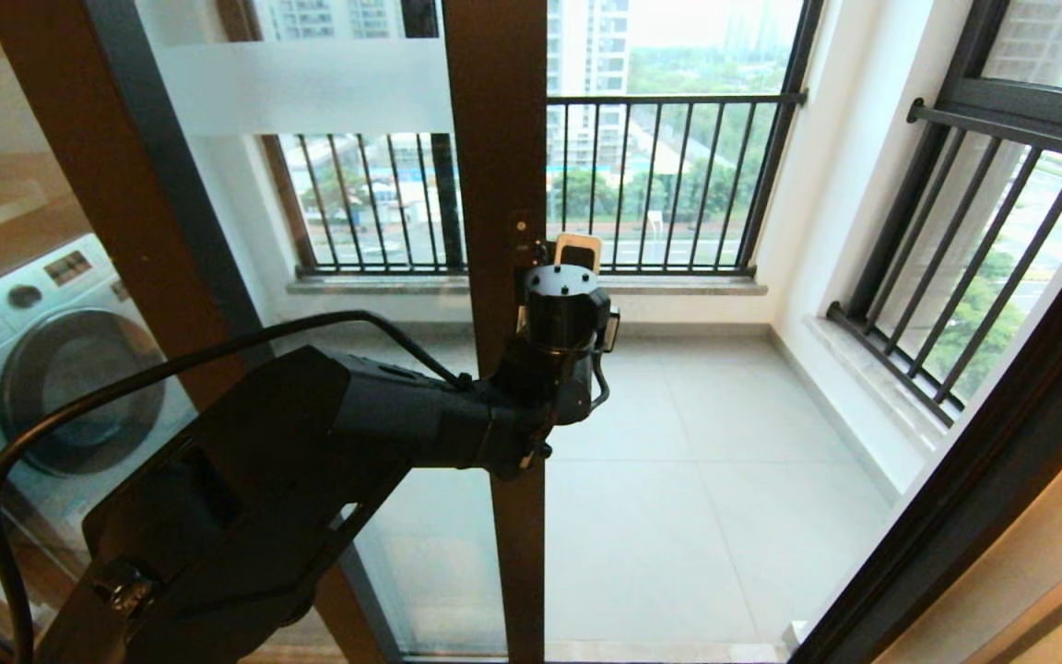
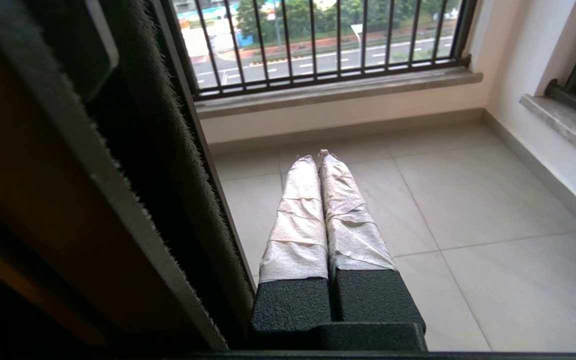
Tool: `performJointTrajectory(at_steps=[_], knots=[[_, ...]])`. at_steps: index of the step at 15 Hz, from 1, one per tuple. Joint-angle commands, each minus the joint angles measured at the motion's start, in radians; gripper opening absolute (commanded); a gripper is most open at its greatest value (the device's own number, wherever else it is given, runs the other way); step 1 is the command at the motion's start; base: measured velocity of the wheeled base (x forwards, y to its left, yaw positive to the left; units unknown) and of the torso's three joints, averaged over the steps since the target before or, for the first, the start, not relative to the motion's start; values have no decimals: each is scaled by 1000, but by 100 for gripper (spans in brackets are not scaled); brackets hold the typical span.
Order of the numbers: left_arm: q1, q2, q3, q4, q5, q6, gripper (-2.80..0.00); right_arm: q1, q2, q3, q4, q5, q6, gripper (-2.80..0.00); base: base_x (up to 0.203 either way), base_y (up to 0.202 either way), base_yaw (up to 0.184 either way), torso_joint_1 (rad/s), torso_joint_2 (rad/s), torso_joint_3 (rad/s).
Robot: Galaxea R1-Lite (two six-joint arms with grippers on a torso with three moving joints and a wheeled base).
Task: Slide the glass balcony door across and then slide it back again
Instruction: Open the slid door
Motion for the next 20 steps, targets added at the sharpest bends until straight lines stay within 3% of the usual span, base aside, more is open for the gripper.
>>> performJointTrajectory(at_steps=[1, 5, 20], knots=[[-3, -3, 10, -8, -7, -1, -280, 0, 0, 0, 0, 0, -1, -280, 0, 0, 0, 0, 0, 0], [1, -45, 90, -17, 5, -3, -280, 0, 0, 0, 0, 0, -1, -280, 0, 0, 0, 0, 0, 0], [54, -99, 177, -45, 27, -4, -280, 0, 0, 0, 0, 0, -1, -280, 0, 0, 0, 0, 0, 0]])
